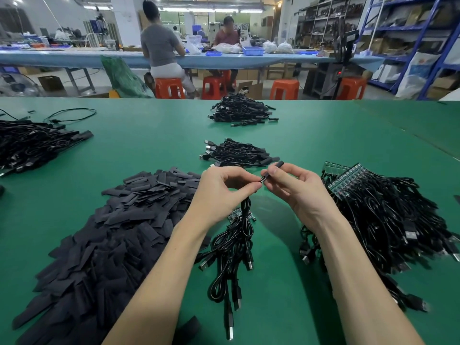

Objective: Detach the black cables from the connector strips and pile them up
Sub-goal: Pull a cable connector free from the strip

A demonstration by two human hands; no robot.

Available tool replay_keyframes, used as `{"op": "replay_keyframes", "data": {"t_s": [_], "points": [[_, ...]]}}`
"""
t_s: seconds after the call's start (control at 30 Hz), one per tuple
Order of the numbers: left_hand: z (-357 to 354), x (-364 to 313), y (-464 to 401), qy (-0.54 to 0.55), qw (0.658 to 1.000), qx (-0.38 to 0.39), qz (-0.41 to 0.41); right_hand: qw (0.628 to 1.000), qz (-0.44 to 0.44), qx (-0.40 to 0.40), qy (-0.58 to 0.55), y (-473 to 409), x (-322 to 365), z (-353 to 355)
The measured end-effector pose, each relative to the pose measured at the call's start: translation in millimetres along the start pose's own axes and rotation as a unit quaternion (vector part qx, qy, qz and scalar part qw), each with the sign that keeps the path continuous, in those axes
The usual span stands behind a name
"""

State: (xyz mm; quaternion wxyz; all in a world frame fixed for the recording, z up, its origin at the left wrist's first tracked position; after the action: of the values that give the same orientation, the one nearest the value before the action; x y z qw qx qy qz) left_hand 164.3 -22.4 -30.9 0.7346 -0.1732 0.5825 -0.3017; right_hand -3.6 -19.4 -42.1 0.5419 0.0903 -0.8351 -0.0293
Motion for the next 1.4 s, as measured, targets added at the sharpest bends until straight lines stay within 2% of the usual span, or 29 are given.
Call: {"op": "replay_keyframes", "data": {"t_s": [0.23,0.6,0.9,1.17,1.4], "points": [[-2.3,0.3,0.6,0.016,1.0,-0.003,-0.006,0.999,-0.012,0.026,0.019,2.6,3.6,1.5],[-0.6,-0.3,1.1,-0.014,1.0,-0.001,-0.014,1.0,-0.028,0.007,-0.004,-2.3,-10.4,-3.9],[0.3,-1.0,-0.6,0.042,0.999,0.001,-0.009,0.999,-0.032,0.033,0.011,-0.1,-10.5,-7.0],[-4.3,-0.7,-0.6,0.105,0.994,-0.039,0.005,0.993,0.098,-0.035,0.056,2.4,-0.9,-7.4],[-4.6,1.6,-1.0,0.134,0.989,-0.066,0.005,0.994,0.102,-0.025,0.03,0.9,-6.8,-11.6]]}}
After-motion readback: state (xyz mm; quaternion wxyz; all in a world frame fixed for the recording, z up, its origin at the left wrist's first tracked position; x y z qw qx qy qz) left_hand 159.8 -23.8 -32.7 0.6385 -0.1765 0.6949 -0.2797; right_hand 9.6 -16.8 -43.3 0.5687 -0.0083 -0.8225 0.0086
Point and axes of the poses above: each hand's wrist, its own y-axis away from the middle knuckle, its own z-axis out of the back of the hand, x = y × z, the point moved 6 cm from there along -y, towards the middle knuckle, and after that the axes turned 11 degrees about -z, right-handed, at the moved point
